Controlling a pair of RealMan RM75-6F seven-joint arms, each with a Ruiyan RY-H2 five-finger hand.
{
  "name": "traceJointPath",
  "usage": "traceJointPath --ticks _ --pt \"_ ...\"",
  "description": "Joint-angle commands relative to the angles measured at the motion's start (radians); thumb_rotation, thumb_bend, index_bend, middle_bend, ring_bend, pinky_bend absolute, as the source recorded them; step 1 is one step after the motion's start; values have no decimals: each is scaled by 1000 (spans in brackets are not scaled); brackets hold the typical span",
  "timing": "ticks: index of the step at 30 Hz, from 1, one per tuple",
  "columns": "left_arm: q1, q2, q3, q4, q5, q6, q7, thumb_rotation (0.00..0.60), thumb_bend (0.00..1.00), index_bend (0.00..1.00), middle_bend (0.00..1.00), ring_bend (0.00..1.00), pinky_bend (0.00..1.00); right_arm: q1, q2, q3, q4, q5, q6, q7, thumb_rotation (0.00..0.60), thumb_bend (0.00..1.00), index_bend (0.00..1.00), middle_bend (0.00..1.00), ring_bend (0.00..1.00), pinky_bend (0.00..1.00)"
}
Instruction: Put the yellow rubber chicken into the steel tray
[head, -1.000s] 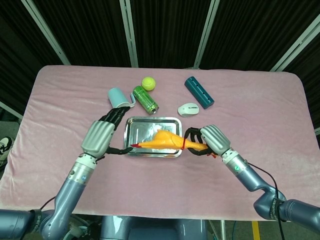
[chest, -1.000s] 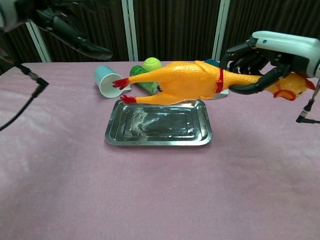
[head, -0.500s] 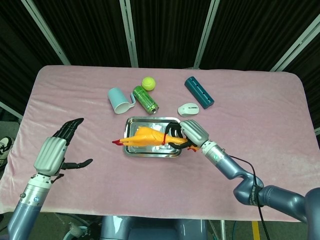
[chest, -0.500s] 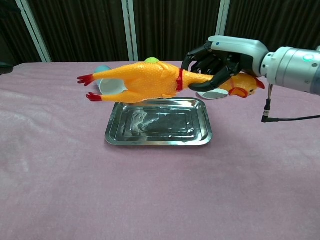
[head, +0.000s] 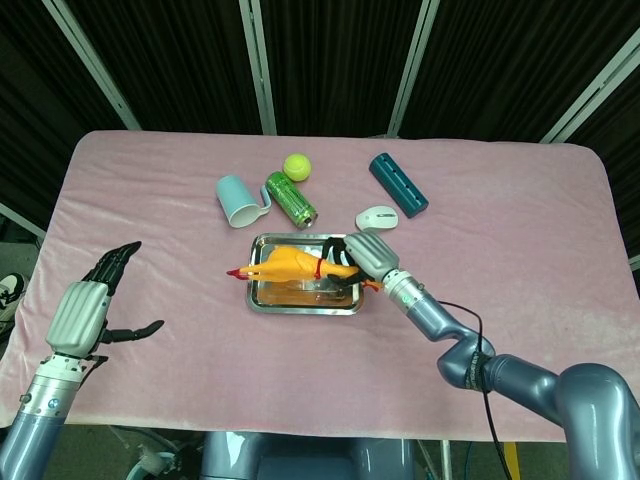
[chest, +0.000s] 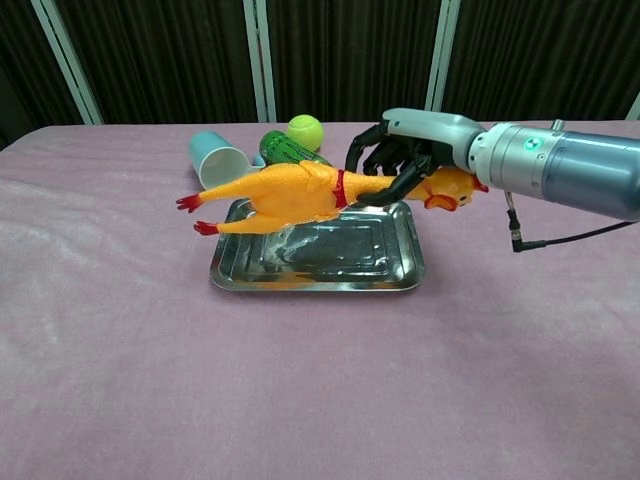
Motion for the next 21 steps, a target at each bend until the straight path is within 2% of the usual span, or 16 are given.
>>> traceJointPath --ticks 1,2,4,6,7,9,12,14,21 --pt "3 0 -11 1 -7 -13 0 600 0 0 70 76 264 11 -38 -7 48 9 -13 -16 600 659 857 692 654 800" --pt "4 0 -14 1 -9 -18 0 600 0 0 70 76 264 13 -44 -9 58 10 -17 -19 600 659 812 672 609 737" --pt "5 0 -20 1 -11 -25 1 600 0 0 68 76 264 16 -52 -13 70 14 -31 -23 600 659 644 578 481 548" --pt "8 1 -27 2 -12 -30 4 600 0 0 65 76 264 20 -51 -20 75 15 -50 -30 600 635 379 406 301 297" --pt "10 1 -30 3 -13 -32 4 600 0 0 63 76 264 22 -46 -24 74 15 -59 -33 600 596 295 348 244 232" --pt "13 1 -35 5 -16 -36 4 600 0 0 59 76 264 20 -36 -24 67 19 -64 -41 600 413 94 198 101 91" --pt "18 0 -45 9 -24 -42 -1 600 0 0 54 76 262 16 -13 -19 41 31 -69 -46 600 214 0 77 4 5" --pt "20 0 -51 12 -26 -47 -1 600 0 0 51 76 255 13 3 -16 24 38 -70 -59 600 156 0 47 0 0" --pt "28 0 -68 12 -20 -59 3 600 0 0 51 76 249 5 49 -7 -39 66 -68 -124 600 133 0 31 0 0"
